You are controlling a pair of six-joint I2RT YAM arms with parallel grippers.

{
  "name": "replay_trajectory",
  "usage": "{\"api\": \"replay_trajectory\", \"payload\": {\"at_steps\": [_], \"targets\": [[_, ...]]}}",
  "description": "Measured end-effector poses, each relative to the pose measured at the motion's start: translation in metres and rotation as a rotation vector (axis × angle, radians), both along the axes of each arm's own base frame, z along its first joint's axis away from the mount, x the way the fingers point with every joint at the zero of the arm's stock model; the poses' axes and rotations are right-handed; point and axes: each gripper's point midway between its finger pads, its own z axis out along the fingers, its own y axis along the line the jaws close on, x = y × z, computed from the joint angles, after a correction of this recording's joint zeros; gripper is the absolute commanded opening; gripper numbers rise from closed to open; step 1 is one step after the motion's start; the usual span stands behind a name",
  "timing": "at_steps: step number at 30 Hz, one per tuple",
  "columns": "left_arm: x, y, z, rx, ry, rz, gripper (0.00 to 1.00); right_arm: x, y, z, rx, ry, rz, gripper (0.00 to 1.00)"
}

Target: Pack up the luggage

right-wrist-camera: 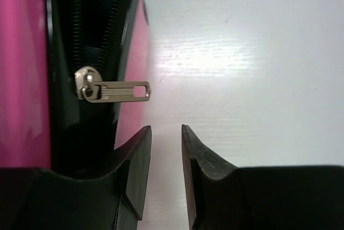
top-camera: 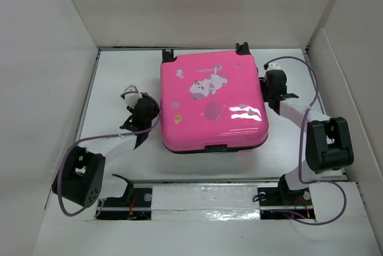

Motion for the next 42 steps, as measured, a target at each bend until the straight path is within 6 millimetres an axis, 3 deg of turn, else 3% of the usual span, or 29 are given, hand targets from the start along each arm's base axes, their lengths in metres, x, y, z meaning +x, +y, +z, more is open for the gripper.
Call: {"api": "replay_trajectory", "payload": {"at_steps": [2,5,10,11,14,18,21,24,25,26,27,28,30,32,34,35,36,39,42], "targets": [[-0.023,-0.012,-0.01,0.027,0.019,-0.029,0.47,0.012,-0.007,0.001,-0.027,-0.001,0.004,0.42],[-0.06,-0.034,-0.02,0.066,0.04,-0.099,0.47,0.035,-0.013,0.008,-0.069,-0.016,0.02,0.56],[-0.105,-0.061,-0.01,0.11,0.032,-0.236,0.56,0.07,-0.017,0.034,-0.073,-0.08,0.034,0.77],[-0.113,-0.064,-0.01,0.122,0.038,-0.26,0.64,0.076,-0.017,0.036,-0.066,-0.082,0.046,0.8],[-0.128,-0.059,-0.01,0.157,0.059,-0.283,0.75,0.088,-0.013,0.048,-0.012,-0.089,0.094,0.86],[-0.13,-0.048,-0.006,0.164,0.094,-0.281,0.79,0.097,0.001,0.096,0.083,-0.185,0.156,0.95],[-0.118,-0.036,0.013,0.116,0.072,-0.236,0.8,0.09,0.01,0.132,0.134,-0.251,0.183,1.0],[-0.085,-0.023,0.077,0.016,-0.09,-0.118,0.8,0.073,0.028,0.163,0.173,-0.296,0.23,1.0],[-0.074,-0.024,0.109,-0.051,-0.179,-0.095,0.8,0.068,0.033,0.172,0.183,-0.313,0.244,0.99],[-0.066,-0.023,0.139,-0.108,-0.266,-0.076,0.79,0.063,0.036,0.18,0.19,-0.326,0.252,0.9],[-0.059,-0.019,0.168,-0.162,-0.347,-0.053,0.78,0.055,0.039,0.187,0.199,-0.34,0.262,0.74],[-0.053,-0.014,0.192,-0.209,-0.414,-0.036,0.76,0.048,0.04,0.192,0.208,-0.356,0.27,0.45],[-0.04,0.008,0.219,-0.264,-0.504,0.028,0.75,0.032,0.041,0.195,0.229,-0.373,0.276,0.01],[-0.023,0.028,0.227,-0.29,-0.533,0.069,0.78,0.014,0.044,0.192,0.249,-0.388,0.28,0.0],[0.001,0.034,0.23,-0.306,-0.518,0.064,0.82,-0.007,0.05,0.183,0.269,-0.392,0.296,0.03],[0.014,0.031,0.229,-0.312,-0.504,0.045,0.85,-0.018,0.056,0.177,0.276,-0.39,0.313,0.1],[0.026,0.023,0.225,-0.32,-0.479,0.014,0.87,-0.027,0.062,0.17,0.284,-0.383,0.328,0.3],[0.052,-0.002,0.185,-0.338,-0.347,-0.083,0.94,-0.047,0.077,0.159,0.296,-0.377,0.375,0.63],[0.066,-0.016,0.148,-0.349,-0.23,-0.131,0.98,-0.062,0.088,0.163,0.297,-0.403,0.418,0.76]]}}
